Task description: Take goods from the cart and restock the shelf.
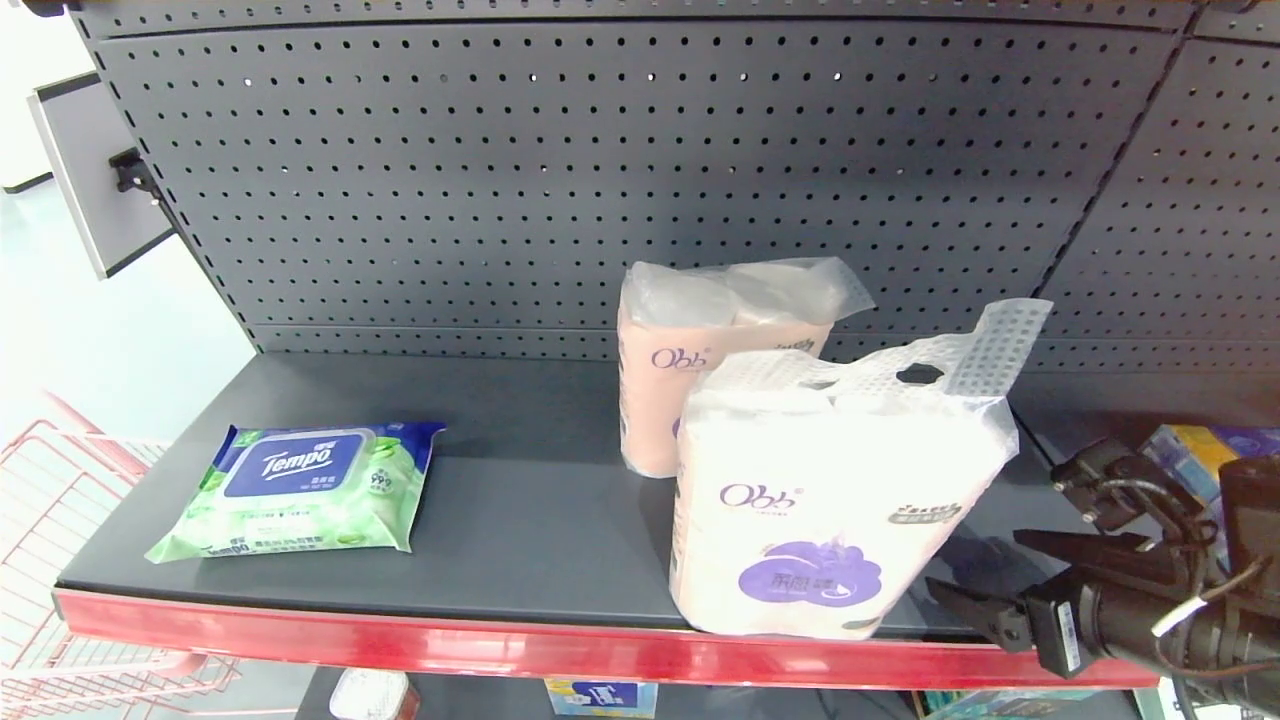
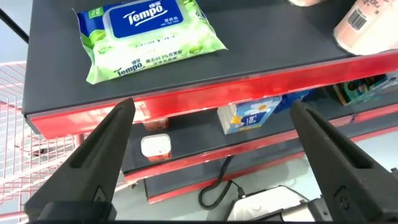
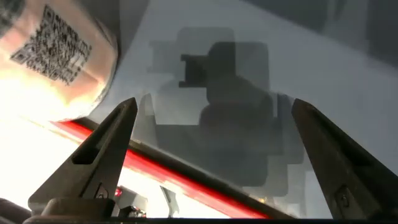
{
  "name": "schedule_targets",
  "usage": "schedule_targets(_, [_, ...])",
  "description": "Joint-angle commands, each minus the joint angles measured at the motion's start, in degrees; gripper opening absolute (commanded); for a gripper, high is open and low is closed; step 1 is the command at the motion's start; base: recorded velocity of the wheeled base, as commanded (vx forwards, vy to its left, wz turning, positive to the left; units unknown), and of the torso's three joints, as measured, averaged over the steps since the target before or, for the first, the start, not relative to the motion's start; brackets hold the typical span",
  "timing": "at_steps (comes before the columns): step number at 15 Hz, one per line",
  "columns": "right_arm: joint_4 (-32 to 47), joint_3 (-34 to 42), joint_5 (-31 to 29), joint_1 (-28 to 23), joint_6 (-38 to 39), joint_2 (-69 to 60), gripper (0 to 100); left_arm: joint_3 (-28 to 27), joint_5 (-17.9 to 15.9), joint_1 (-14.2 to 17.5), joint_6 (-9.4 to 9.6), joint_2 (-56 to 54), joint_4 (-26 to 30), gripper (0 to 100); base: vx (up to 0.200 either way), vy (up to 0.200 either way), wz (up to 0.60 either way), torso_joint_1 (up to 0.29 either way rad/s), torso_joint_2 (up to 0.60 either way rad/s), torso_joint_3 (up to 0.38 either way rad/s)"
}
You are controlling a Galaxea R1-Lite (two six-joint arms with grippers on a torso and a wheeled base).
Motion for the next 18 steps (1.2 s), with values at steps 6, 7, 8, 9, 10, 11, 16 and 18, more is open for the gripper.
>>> schedule_targets(6, [-0.01, -1.51, -0.79, 2.38, -0.14, 3.6, 100, -0.07, -0.02, -0.02, -0.01, 0.49, -0.19, 100, 0.0, 0.0, 0.0, 0.0, 0.0, 0.0])
schedule_targets(7, [-0.01, -2.03, -0.88, 3.08, -0.14, 4.13, 100, -0.07, -0.02, 0.06, -0.01, 0.49, -0.19, 100, 0.0, 0.0, 0.0, 0.0, 0.0, 0.0])
schedule_targets(8, [-0.01, -2.21, -0.97, 3.25, -0.14, 4.39, 100, -0.07, -0.02, 0.06, -0.01, 0.4, -0.19, 100, 0.0, 0.0, 0.0, 0.0, 0.0, 0.0])
schedule_targets(9, [0.08, -2.65, -1.14, 3.87, -0.23, 4.65, 100, -0.07, -0.02, 0.06, -0.01, 0.4, -0.19, 100, 0.0, 0.0, 0.0, 0.0, 0.0, 0.0])
schedule_targets(10, [0.08, -2.91, -1.58, 4.13, -0.23, 4.83, 100, -0.16, -0.02, 0.06, -0.01, 0.49, -0.19, 100, 0.0, 0.0, 0.0, 0.0, 0.0, 0.0])
schedule_targets(11, [0.08, -3.09, -1.76, 4.22, -0.23, 5.27, 100, -0.24, -0.02, 0.06, -0.01, 0.49, -0.19, 100, 0.0, 0.0, 0.0, 0.0, 0.0, 0.0])
schedule_targets(16, [0.08, -3.53, -1.76, 4.22, -0.58, 5.71, 100, -0.07, -0.11, 0.06, -0.01, 0.49, -0.8, 100, 0.0, 0.0, 0.0, 0.0, 0.0, 0.0])
schedule_targets(18, [-0.01, -3.53, -1.85, 4.84, -1.11, 5.8, 100, -0.07, -0.02, 0.06, -0.01, 0.49, -0.8, 100, 0.0, 0.0, 0.0, 0.0, 0.0, 0.0])
